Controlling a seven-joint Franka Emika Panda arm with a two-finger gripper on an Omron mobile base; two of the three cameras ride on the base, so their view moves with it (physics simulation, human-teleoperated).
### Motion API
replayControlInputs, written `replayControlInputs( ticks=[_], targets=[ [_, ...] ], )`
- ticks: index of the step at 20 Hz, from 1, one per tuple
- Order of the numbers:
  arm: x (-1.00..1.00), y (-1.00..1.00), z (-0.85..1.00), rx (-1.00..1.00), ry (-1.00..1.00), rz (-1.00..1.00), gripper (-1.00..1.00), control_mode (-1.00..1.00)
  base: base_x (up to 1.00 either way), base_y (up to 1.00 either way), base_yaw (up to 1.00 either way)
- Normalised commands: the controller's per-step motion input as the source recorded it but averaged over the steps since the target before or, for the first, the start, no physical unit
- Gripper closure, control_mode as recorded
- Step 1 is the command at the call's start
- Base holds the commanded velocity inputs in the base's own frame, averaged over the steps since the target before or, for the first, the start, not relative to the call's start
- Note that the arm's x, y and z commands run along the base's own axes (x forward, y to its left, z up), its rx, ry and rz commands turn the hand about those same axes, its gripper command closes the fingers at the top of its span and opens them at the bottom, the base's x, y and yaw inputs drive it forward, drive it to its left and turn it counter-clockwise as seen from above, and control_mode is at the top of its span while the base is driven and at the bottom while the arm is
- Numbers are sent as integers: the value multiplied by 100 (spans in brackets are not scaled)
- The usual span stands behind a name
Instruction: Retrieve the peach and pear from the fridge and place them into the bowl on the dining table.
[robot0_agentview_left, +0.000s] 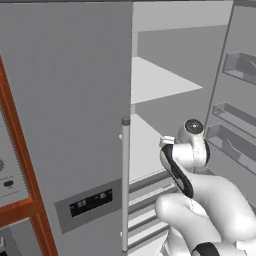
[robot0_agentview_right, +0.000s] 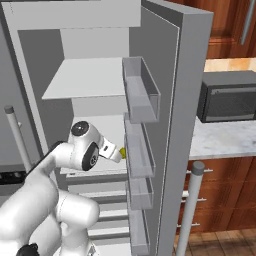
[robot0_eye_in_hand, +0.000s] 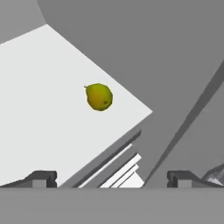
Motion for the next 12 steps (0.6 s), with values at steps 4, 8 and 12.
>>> replayControlInputs(
  ticks=[4,8,12],
  targets=[
    [41,-17,-22,2,9,-3,-100,-100,0,0,0],
    [43,-7,-14,4,10,0,-100,-100,0,0,0],
    [41,-4,-18,3,6,0,-100,-100,0,0,0]
  ],
)
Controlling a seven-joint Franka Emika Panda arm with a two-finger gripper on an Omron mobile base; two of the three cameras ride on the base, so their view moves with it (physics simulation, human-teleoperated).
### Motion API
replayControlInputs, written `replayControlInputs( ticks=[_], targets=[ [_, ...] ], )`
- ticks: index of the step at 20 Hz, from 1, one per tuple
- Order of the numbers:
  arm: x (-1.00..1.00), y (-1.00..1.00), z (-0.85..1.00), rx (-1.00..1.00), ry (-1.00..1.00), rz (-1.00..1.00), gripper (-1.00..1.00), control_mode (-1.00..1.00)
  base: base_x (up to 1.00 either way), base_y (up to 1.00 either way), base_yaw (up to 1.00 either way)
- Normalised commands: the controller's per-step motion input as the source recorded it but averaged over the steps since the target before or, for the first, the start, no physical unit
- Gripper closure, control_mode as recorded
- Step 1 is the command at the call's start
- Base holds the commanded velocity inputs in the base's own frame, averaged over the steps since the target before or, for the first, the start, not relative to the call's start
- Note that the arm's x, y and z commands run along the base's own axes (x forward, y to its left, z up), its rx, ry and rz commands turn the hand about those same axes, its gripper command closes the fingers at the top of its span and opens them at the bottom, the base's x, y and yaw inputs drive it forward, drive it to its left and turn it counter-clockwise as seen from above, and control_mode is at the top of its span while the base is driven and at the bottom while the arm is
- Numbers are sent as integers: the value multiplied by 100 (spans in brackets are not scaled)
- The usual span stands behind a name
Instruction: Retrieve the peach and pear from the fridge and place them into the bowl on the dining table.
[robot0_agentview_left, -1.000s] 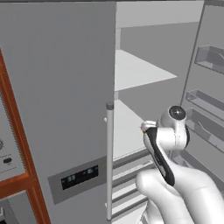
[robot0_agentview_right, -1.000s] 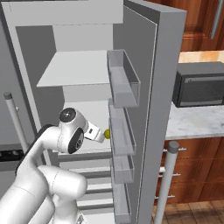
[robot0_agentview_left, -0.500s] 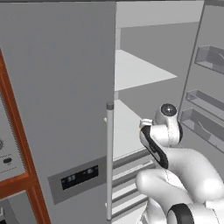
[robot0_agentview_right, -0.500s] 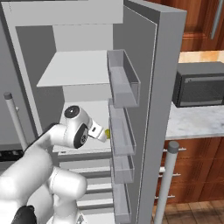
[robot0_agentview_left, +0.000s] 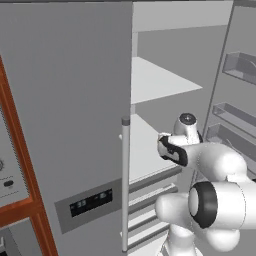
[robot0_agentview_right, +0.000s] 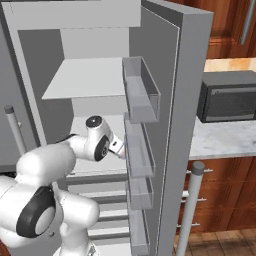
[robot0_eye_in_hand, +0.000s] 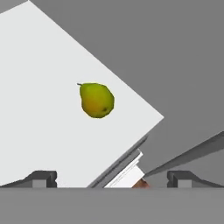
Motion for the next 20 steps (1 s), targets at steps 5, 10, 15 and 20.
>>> replayControlInputs(
  ticks=[5,10,15,20],
  targets=[
    [43,-3,-27,1,4,0,-100,-100,0,0,0],
    [36,-7,-32,0,3,0,-100,-100,0,0,0],
    [37,-6,-36,0,3,0,-100,-100,0,0,0],
    [42,-3,-35,0,0,0,-100,-100,0,0,0]
  ],
)
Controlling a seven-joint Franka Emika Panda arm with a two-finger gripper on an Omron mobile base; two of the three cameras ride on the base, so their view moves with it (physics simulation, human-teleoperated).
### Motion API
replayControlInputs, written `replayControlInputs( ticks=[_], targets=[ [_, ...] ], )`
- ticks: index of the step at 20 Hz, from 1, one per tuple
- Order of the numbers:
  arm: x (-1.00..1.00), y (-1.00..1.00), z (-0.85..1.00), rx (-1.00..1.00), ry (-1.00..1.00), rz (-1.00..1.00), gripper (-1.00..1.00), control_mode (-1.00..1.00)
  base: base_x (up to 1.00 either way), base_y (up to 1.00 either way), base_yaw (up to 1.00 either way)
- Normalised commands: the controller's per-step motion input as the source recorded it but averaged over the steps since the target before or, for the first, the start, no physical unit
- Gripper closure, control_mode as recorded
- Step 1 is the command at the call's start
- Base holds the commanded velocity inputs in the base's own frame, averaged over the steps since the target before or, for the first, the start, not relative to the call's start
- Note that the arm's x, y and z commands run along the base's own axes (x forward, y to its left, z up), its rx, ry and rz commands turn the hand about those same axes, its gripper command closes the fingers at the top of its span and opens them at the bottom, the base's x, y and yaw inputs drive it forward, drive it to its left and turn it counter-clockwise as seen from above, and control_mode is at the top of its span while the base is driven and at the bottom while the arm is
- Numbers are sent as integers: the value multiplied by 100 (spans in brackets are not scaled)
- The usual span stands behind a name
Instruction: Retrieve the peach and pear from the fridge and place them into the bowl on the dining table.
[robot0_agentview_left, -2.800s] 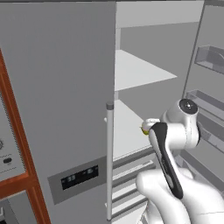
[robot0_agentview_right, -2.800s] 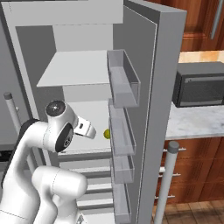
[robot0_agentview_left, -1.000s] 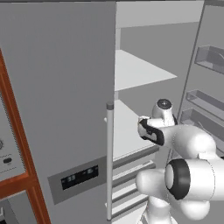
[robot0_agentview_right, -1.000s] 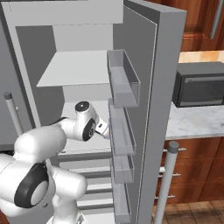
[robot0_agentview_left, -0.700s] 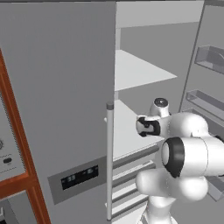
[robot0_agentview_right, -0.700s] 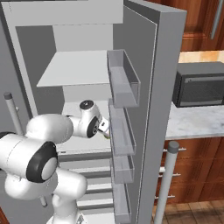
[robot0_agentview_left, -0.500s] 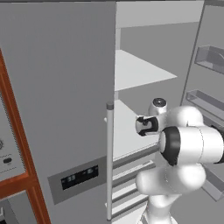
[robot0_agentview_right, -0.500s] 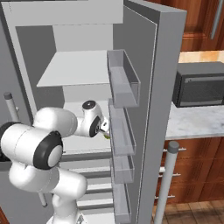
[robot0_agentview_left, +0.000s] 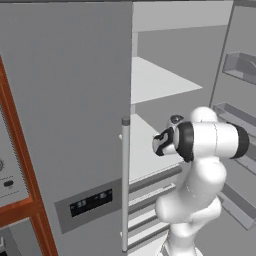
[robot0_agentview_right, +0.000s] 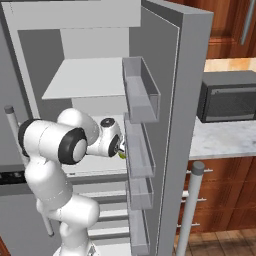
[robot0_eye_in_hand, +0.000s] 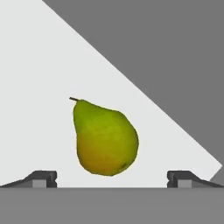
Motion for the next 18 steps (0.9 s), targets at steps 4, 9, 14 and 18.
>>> replayControlInputs(
  ticks=[4,9,14,18],
  targets=[
    [42,-7,-32,0,0,0,-100,-100,0,0,0],
    [37,-7,-31,0,0,0,-100,-100,0,0,0],
    [29,-6,-35,0,0,0,100,-100,0,0,0],
    [5,-1,-16,0,1,0,100,-100,0,0,0]
  ],
)
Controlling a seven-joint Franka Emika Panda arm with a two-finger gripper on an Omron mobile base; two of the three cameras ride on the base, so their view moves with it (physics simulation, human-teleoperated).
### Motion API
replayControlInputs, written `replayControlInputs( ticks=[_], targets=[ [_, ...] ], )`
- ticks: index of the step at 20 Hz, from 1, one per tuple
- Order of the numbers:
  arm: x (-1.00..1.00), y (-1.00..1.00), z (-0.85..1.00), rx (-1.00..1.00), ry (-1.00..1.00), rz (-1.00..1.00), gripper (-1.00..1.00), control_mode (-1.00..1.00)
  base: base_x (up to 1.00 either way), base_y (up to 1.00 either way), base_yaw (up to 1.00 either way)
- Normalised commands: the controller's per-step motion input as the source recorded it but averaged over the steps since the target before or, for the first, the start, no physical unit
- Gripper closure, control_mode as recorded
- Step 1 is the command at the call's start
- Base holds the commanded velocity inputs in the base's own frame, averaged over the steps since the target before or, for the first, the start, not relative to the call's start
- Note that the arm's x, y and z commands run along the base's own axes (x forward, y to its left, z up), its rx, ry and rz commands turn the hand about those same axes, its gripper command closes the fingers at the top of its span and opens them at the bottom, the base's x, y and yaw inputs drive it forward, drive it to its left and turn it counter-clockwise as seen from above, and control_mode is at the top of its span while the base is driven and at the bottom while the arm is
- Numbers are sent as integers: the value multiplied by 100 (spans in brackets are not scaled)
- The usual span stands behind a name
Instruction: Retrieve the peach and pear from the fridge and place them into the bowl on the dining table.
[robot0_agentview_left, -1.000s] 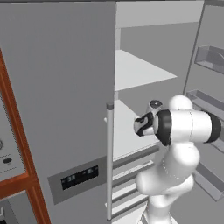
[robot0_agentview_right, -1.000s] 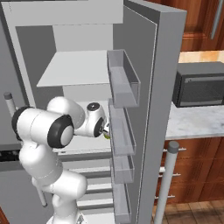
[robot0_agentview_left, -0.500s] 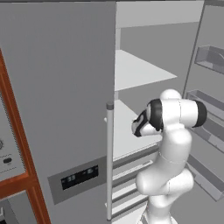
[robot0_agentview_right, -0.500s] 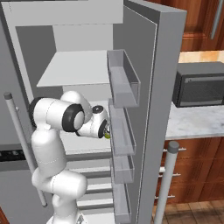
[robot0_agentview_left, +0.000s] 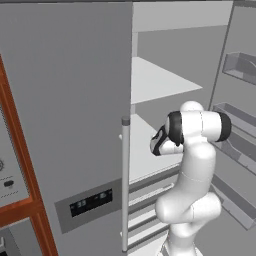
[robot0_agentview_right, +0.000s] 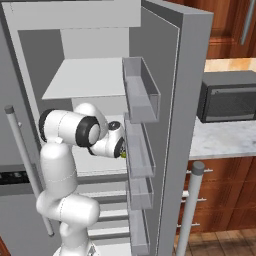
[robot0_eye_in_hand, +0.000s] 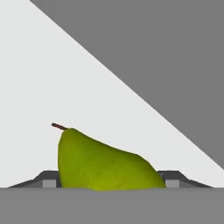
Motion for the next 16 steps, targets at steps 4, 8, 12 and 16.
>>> replayControlInputs(
  ticks=[4,8,12,16],
  targets=[
    [-38,1,17,0,0,0,100,-100,0,0,0],
    [-79,25,16,0,0,0,100,-100,0,0,0],
    [-65,57,31,-2,3,0,100,-100,0,0,0],
    [-68,30,83,-1,0,0,100,-100,0,0,0]
  ],
)
